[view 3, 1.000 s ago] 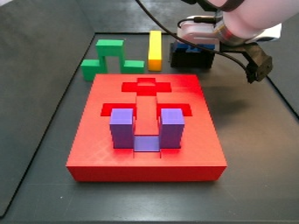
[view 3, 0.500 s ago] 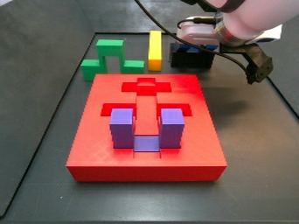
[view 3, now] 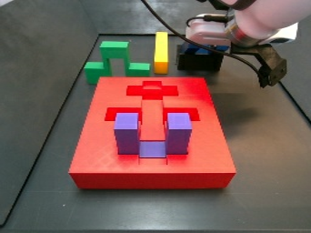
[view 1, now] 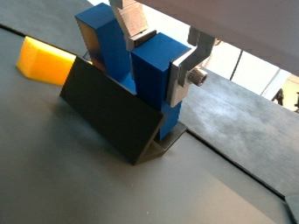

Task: Pick up the blue object. Move up. Place the blue object on the fixture. Regrasp the blue object. Move to above the board. Insert the blue object.
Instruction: Regrasp the blue object, then move to above the board.

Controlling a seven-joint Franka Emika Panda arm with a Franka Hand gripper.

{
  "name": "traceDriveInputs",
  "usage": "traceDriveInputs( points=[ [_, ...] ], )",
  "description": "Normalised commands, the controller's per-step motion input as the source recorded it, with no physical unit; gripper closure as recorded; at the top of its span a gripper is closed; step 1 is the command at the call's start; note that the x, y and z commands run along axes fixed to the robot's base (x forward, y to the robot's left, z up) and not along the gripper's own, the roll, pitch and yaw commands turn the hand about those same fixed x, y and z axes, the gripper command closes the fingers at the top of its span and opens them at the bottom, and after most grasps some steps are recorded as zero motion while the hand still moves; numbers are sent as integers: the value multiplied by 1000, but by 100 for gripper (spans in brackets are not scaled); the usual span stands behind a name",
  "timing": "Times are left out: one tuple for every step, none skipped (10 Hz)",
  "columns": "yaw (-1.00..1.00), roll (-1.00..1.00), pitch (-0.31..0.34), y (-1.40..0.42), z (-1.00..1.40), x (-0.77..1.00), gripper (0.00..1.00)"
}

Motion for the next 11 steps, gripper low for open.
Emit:
traceDriveInputs(
  points=[
    [0,0,0,0,0,0,100],
    [0,0,0,0,0,0,100],
    [0,0,0,0,0,0,100],
    [0,0,0,0,0,0,100],
    [0,0,0,0,0,0,100],
    [0,0,0,0,0,0,100],
    [0,0,0,0,0,0,100],
    [0,0,0,0,0,0,100],
    [0,0,0,0,1400,0,100],
    [-1,-11,6,-10,1400,8,100],
    [-10,-38,19,-15,1400,-21,100]
  ],
)
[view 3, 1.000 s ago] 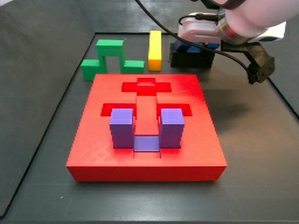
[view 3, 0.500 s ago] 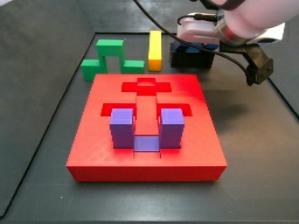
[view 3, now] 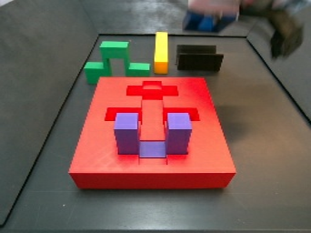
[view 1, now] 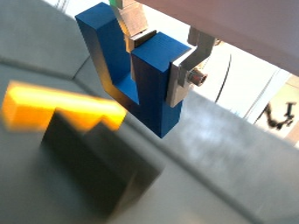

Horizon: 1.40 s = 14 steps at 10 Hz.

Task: Pick up the blue object. Move up. Place the blue object on the fixture. Regrasp the blue object. Move to above the board. Insert the blue object.
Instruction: Move to above the board.

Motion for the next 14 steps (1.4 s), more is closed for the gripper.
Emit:
traceDriveInputs(
  points=[
    [-3,-24,34,-3,1400,-7,100],
    [-3,-6,60,-22,1400,10,100],
    [2,7,66,-35,1400,12,100],
    [9,-10,80,-17,1400,40,100],
    [18,-13,94,-27,779,32,100],
    [33,12,94,-13,280,47,100],
    [41,15,97,-18,182,55,100],
    [31,-1000,38,-1400,293,-1255,100],
    [34,-1000,33,-1400,277,-1268,100],
    [46,-1000,-21,-1400,292,-1394,100],
    [50,-1000,-28,-1359,258,-1400,100],
    [55,-1000,-46,-1344,268,-1400,100],
    [58,-1000,-59,-920,172,-983,100],
    [47,-1000,-57,-550,95,-610,100]
  ],
)
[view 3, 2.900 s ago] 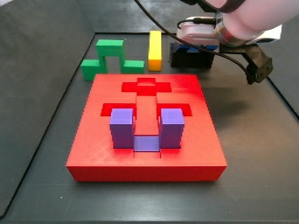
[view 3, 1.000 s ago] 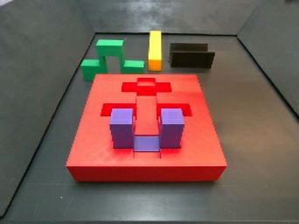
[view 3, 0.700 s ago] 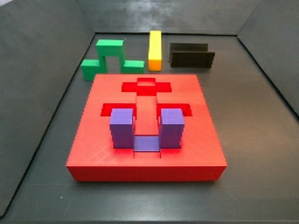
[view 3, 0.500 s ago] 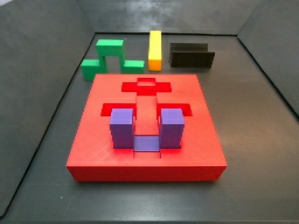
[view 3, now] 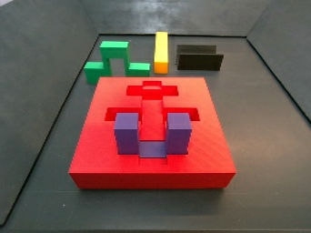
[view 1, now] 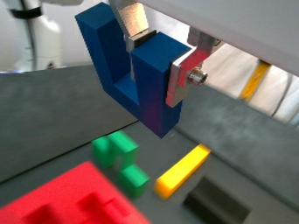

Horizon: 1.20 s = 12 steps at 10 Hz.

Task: Pick up the blue object. Move up. Place the blue object on the fixture. Regrasp the blue object. Move to above the board. Insert the blue object.
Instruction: Move to above the board, then insert the blue object.

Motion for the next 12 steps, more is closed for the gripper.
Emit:
traceDriveInputs(
  points=[
    [39,-1000,-55,-383,69,-430,100],
    [25,-1000,-58,-138,27,-182,100],
    [23,-1000,-65,-94,18,-142,100],
    [11,-793,-75,-23,14,-107,100],
    [6,-578,-73,-6,2,-88,100],
    [-1,-344,-57,3,1,-57,100],
    [-3,-263,-47,3,2,-40,100],
    [23,-47,0,43,0,23,100],
    [83,-117,-156,194,-151,0,100],
    [91,-244,-203,391,-317,9,100],
    [137,-497,-186,534,-117,0,100],
    [77,-491,-216,546,-129,0,100]
  ],
)
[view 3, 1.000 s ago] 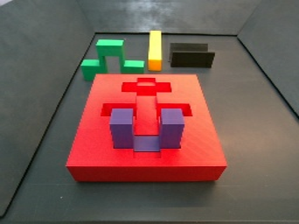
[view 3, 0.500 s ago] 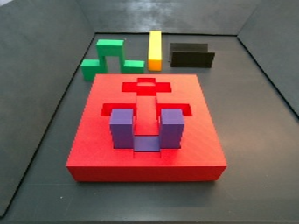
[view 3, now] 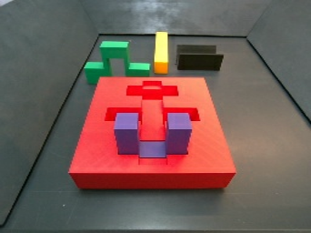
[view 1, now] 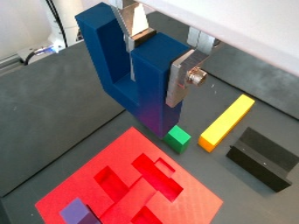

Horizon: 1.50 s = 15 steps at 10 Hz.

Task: Pick up the blue object. Move up. Place the blue object on the fixture. Regrasp the blue object. Move to above the board. Insert the blue object.
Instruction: Insert the blue object.

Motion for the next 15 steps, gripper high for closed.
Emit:
traceDriveInputs(
  points=[
    [0,-294,-331,426,-289,0,100],
    [0,-176,-373,257,-363,0,100],
    [-17,-131,-380,143,-403,0,100],
    [-14,-80,-380,0,-457,17,100],
    [-20,-40,-350,0,-534,66,100],
    [0,-91,-267,0,-651,234,100],
    [-17,-156,-186,43,-634,286,100],
    [0,-50,-170,0,-551,243,100],
    [0,0,-33,-6,-383,240,100],
    [0,0,56,-11,-300,374,100],
    [0,0,29,-46,-314,266,100],
    [0,0,0,-54,-346,234,100],
    [0,0,0,-69,-386,246,100],
    [0,0,26,-51,-386,249,100],
    [0,3,49,-46,-360,231,100]
  ],
)
